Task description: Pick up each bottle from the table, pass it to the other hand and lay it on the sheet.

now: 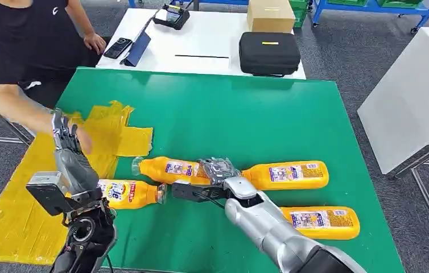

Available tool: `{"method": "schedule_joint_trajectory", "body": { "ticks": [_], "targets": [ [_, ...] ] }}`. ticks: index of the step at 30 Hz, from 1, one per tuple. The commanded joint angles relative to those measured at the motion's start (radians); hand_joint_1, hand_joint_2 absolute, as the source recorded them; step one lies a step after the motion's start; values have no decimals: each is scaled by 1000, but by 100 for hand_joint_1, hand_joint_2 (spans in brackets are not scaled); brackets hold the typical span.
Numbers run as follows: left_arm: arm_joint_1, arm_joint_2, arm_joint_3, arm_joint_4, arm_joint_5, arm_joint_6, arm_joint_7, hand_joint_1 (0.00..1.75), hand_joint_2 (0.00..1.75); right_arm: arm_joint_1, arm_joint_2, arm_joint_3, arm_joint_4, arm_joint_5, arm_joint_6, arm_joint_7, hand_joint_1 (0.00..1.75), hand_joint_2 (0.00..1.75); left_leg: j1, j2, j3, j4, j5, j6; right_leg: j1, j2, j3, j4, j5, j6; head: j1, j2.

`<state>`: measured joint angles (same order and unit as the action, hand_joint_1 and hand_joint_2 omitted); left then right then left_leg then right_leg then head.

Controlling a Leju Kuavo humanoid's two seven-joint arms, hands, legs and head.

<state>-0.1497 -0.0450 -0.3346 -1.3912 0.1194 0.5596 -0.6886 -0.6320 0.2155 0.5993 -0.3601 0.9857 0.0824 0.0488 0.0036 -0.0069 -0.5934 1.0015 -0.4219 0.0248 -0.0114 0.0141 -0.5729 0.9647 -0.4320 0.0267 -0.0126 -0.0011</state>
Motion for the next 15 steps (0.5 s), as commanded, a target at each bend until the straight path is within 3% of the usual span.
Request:
{"method": "schedule_joint_trajectory", "body": {
  "ticks": [1,5,8,9,15],
  "targets": [
    [-40,13,-2,77,14,-11,6,0,0,-3,5,22,80,-7,14,-4,175,175,0,-1,3,-1,-1,-2,0,-3,4,-1,-1,-1,0,0],
    [-38,15,-1,78,39,-32,26,0,0,0,5,9,76,-21,0,-3,175,175,0,-1,2,-1,0,-1,0,-3,3,-1,-1,-1,0,0],
    [-24,26,25,91,159,-153,122,0,0,-3,8,-91,36,-115,-122,-21,175,175,0,-1,3,-2,0,-2,0,-3,4,-1,-1,-1,0,0],
    [-15,25,40,90,191,-185,142,0,175,-10,8,-109,27,-133,-141,-30,175,175,0,-1,3,-2,0,-2,0,-2,3,-1,-1,-2,0,0],
    [61,11,109,-43,171,-224,177,0,175,46,-21,-220,-152,-261,-252,-98,175,175,-1,1,-1,1,-2,-1,0,0,0,1,-1,-1,0,0]
  ]
}}
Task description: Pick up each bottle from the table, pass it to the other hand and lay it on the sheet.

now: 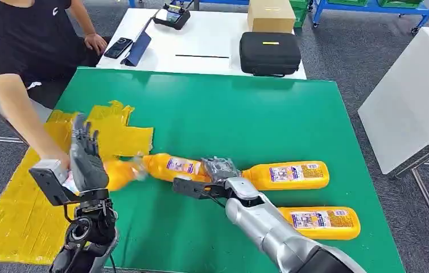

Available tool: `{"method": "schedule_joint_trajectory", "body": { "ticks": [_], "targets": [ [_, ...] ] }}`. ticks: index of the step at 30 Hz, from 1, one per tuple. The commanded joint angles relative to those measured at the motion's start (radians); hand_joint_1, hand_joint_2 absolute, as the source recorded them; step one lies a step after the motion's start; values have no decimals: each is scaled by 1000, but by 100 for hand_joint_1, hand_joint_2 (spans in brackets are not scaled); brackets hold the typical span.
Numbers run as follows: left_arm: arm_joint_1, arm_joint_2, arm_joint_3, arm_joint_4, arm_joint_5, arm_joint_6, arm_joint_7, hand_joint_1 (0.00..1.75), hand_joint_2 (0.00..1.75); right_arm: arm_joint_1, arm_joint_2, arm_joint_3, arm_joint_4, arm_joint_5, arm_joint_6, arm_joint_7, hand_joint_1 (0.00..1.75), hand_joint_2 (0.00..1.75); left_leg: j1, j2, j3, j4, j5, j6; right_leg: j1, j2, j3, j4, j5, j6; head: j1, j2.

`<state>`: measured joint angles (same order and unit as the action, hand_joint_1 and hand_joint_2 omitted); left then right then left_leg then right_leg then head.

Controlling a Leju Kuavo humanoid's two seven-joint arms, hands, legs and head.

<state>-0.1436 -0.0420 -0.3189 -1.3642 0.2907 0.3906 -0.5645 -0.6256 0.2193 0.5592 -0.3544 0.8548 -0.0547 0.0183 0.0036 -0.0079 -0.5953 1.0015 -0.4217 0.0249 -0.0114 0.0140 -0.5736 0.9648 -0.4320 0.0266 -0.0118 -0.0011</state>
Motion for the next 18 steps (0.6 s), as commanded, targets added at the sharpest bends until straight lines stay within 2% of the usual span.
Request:
{"method": "schedule_joint_trajectory", "body": {
  "ticks": [1,5,11,18],
  "targets": [
    [69,6,101,-95,4,-74,71,0,175,73,-31,-200,-214,-162,-145,-94,175,175,0,1,-1,0,-1,-1,0,0,-1,0,-1,-1,0,0],
    [112,-11,121,-144,112,-218,143,0,175,199,-41,-245,-426,-313,-233,-229,175,175,1,-2,-1,0,-1,0,1,-2,1,-1,-1,0,0,0],
    [105,-31,128,-121,151,-277,164,0,175,277,-67,-177,-579,-383,-261,-213,175,175,0,-3,-2,0,-2,-1,0,-4,-1,0,-3,-1,-1,0],
    [114,-33,106,-115,192,-325,185,0,175,261,-52,-134,-570,-388,-237,-205,175,175,0,-1,-3,0,-1,-1,0,-2,-3,1,-2,-1,0,0]
  ]
}}
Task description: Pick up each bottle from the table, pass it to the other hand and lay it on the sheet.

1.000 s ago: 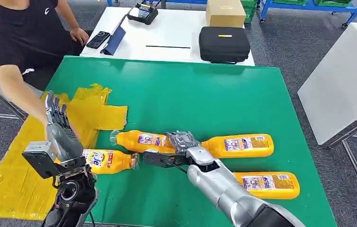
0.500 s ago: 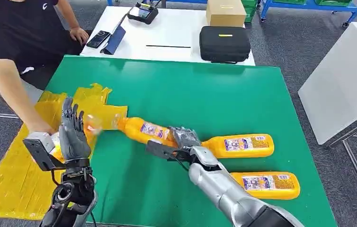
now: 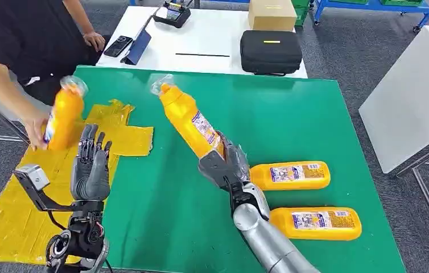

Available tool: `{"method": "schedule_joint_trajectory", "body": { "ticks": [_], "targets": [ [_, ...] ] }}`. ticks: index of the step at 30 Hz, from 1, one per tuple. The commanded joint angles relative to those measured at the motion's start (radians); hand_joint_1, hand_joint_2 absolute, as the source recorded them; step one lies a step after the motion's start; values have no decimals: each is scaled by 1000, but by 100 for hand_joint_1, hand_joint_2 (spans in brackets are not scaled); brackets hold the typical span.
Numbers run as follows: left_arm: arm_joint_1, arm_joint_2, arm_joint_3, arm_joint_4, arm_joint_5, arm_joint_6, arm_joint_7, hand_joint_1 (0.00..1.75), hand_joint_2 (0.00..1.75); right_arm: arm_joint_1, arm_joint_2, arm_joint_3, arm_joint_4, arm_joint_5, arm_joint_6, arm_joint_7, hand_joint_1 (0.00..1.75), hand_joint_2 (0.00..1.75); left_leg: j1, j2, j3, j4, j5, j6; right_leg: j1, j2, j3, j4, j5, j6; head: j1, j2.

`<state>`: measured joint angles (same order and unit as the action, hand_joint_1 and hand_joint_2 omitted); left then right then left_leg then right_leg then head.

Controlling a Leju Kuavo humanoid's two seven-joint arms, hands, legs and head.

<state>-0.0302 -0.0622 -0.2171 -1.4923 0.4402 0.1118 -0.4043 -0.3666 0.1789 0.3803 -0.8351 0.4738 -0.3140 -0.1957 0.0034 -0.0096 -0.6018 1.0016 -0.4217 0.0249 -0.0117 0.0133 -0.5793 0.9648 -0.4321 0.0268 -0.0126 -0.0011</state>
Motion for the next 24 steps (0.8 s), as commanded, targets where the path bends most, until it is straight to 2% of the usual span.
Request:
{"method": "schedule_joint_trajectory", "body": {
  "ticks": [1,8,11,15,24],
  "targets": [
    [0,-15,1,15,42,-46,25,0,175,0,-9,47,-89,-5,21,9,175,175,0,1,2,0,-1,-1,0,0,2,0,-1,-1,0,0],
    [0,-16,-1,16,41,-46,25,0,175,-1,-7,49,-89,-4,20,11,175,175,0,1,4,0,-1,-1,0,-1,3,0,-2,-1,0,0],
    [-16,-22,-24,35,59,-65,33,0,175,-23,6,90,-66,18,30,7,175,175,0,1,2,0,-1,-1,0,-1,2,0,-1,-1,0,0],
    [-48,-30,-54,71,78,-81,42,0,175,-39,43,222,-34,156,6,49,175,175,0,2,2,0,-1,-1,0,1,1,1,-1,-1,0,0],
    [-47,-25,-53,68,80,-80,41,0,175,-38,42,232,-29,159,-3,57,175,175,0,0,4,-1,-1,-1,0,-2,4,0,-1,-1,0,0]
  ]
}}
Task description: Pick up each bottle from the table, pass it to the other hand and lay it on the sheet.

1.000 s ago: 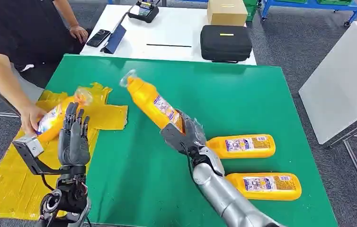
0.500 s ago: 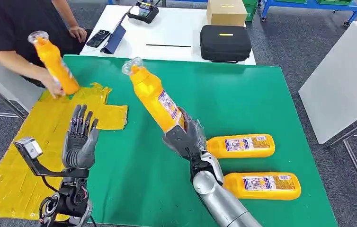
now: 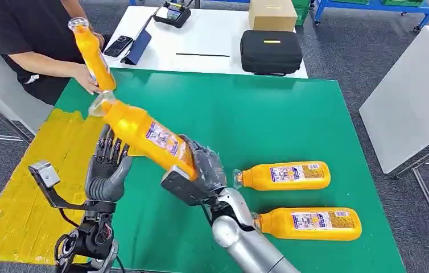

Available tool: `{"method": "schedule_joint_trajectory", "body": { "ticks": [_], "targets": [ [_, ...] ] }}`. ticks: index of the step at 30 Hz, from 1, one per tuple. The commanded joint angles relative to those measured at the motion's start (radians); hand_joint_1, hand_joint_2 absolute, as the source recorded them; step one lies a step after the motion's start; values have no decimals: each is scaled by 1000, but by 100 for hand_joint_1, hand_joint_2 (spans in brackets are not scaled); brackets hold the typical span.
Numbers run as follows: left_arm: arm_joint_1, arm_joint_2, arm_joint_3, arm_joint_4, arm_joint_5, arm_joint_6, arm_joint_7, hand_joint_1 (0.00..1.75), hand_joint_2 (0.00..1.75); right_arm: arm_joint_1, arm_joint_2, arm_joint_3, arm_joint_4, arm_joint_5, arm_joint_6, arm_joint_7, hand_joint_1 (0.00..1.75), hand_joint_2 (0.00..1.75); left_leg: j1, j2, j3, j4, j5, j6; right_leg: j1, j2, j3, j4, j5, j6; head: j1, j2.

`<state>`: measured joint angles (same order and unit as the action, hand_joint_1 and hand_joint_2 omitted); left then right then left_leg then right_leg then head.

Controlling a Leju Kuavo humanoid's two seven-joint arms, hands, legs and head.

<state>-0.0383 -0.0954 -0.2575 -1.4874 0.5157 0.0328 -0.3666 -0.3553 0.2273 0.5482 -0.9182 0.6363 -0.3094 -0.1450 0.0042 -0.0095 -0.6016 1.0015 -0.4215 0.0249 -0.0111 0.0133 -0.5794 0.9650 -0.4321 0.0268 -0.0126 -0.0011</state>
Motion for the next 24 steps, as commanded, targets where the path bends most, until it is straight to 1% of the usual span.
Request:
{"method": "schedule_joint_trajectory", "body": {
  "ticks": [1,4,5,7,8,9,10,11,12,15,16,17,18,19,21,24],
  "targets": [
    [-41,6,-13,65,6,1,3,0,175,-52,-8,91,59,25,-8,7,175,175,-1,1,2,-1,-1,-1,0,-1,2,0,-1,0,0,0],
    [-53,0,-12,76,28,-2,10,0,175,-60,21,181,102,94,-13,42,175,175,-1,1,4,-1,-1,-1,-1,-1,4,0,-1,-1,0,0],
    [-56,1,-14,80,32,-3,11,0,175,-60,32,207,119,110,-20,51,175,175,0,1,2,0,-1,-1,0,0,2,0,-1,-1,0,0],
    [-56,-1,-18,90,58,-15,15,0,175,-67,53,269,172,140,-33,59,175,175,-1,2,7,-1,-2,-2,0,0,6,0,-2,-2,0,0],
    [-55,-2,-19,90,65,-19,15,0,175,-72,60,290,189,151,-38,60,175,175,0,2,4,-1,-1,-1,0,1,3,-1,-1,-1,0,0],
    [-53,-2,-17,83,78,-23,16,0,175,-79,69,320,208,167,-41,66,175,175,-1,3,7,-1,-2,-2,0,1,6,0,-2,-2,0,0],
    [-50,-4,-16,76,88,-24,20,0,175,-83,74,350,215,190,-44,70,175,175,0,2,4,-1,-1,-1,0,1,3,-1,-1,-1,0,0],
    [-50,-4,-16,76,88,-24,20,0,175,-83,74,350,215,190,-44,70,175,175,0,2,5,-1,-2,-2,0,0,5,0,-2,-2,0,0],
    [-50,-4,-16,73,89,-24,21,0,175,-80,78,353,215,192,-47,75,175,175,0,1,3,-1,-1,-1,0,0,2,-1,-1,-1,0,0],
    [-49,-4,-16,73,89,-24,21,0,175,-81,76,353,215,192,-46,75,175,175,0,1,5,-1,-2,-1,0,-2,5,0,-2,-1,0,0],
    [-49,-4,-16,73,89,-24,21,0,175,-81,76,353,215,192,-46,75,175,175,0,0,2,-1,0,-1,0,-1,2,-1,-1,-1,0,0],
    [-49,-3,-16,72,90,-24,21,0,175,-84,74,353,215,192,-46,75,175,175,0,0,6,-1,-2,-1,0,-2,5,-1,-2,-1,0,0],
    [-49,-3,-16,71,92,-24,24,0,175,-85,72,357,213,191,-42,75,175,175,0,-1,3,-1,-1,-1,0,-3,4,-1,-1,-1,0,0],
    [-46,-4,-14,69,99,-25,28,0,175,-84,71,377,212,208,-42,75,175,175,0,0,5,-1,-2,-1,0,-2,5,-1,-2,-1,0,0],
    [-43,-3,-13,68,101,-25,29,0,175,-72,80,397,218,215,-37,82,175,175,0,0,3,-1,-1,-1,0,-1,3,-1,-1,-1,0,0],
    [-44,-6,-4,80,102,-23,29,0,175,-65,88,423,238,217,-32,93,175,175,0,0,6,-1,-2,-2,0,-2,7,-1,-3,-2,0,0]
  ]
}}
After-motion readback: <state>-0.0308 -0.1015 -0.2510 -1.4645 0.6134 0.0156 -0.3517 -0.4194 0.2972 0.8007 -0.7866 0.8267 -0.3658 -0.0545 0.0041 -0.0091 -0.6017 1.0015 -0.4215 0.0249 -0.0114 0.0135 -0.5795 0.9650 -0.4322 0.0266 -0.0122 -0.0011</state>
